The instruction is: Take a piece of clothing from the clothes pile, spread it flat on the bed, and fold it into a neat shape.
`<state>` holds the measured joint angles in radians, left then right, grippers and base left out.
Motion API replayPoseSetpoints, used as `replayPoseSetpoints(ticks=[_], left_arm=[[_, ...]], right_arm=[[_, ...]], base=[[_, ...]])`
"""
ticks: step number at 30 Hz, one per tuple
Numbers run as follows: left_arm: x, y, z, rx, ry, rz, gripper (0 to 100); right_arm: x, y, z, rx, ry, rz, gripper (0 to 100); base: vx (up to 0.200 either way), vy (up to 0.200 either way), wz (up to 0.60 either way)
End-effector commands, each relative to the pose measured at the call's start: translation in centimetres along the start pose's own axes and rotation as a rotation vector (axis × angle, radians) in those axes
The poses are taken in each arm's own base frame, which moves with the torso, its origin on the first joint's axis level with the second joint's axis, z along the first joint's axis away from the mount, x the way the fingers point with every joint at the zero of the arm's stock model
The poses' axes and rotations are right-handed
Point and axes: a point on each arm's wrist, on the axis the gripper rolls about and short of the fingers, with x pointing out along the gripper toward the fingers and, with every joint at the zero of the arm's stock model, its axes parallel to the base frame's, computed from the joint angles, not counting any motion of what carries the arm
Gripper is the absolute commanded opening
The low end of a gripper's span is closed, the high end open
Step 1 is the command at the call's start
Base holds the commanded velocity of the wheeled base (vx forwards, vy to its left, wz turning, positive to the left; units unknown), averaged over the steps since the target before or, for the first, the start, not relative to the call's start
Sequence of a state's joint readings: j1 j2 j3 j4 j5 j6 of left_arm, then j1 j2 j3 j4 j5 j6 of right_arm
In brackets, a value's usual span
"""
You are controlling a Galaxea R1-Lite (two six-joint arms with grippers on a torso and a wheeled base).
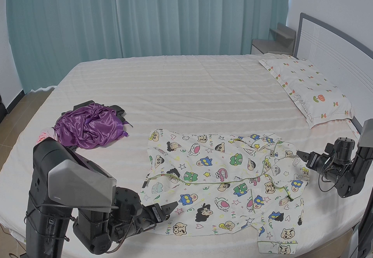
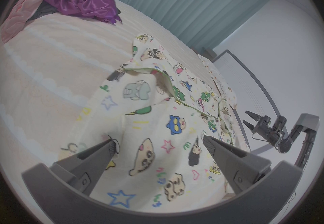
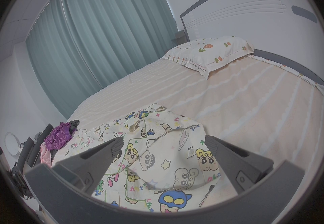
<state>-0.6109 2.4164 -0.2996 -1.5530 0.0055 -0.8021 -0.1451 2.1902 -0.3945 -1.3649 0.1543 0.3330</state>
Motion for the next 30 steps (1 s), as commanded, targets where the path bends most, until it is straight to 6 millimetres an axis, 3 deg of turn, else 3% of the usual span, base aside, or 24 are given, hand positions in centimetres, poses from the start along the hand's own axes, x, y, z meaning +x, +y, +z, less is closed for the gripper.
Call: replayPoseSetpoints(ticks=[1,11,22,30], left_arm=[[-0.4,-1.5,-0.6,0.023,0.005,-0.058,100],[-1.9,-2.5,-3.9,0.095,0.137,-0.079,100],[-2.1,-3.1,-6.9,0.216,0.228,-0.098,100],[-2.1,-3.6,-6.2,0.250,0.133,-0.061,100]], right_arm=[[0.0,0.0,0.0,0.000,0.000,0.000,100],[0.0,0.0,0.0,0.000,0.002,0.000,100],[-0.4,0.0,-0.2,-0.004,-0.016,0.005,100],[-0.4,0.0,-0.2,-0.004,-0.016,0.004,100]], base=[[0.000,0.000,0.00],[0.000,0.000,0.00],[0.000,0.000,0.00],[0.000,0.000,0.00]])
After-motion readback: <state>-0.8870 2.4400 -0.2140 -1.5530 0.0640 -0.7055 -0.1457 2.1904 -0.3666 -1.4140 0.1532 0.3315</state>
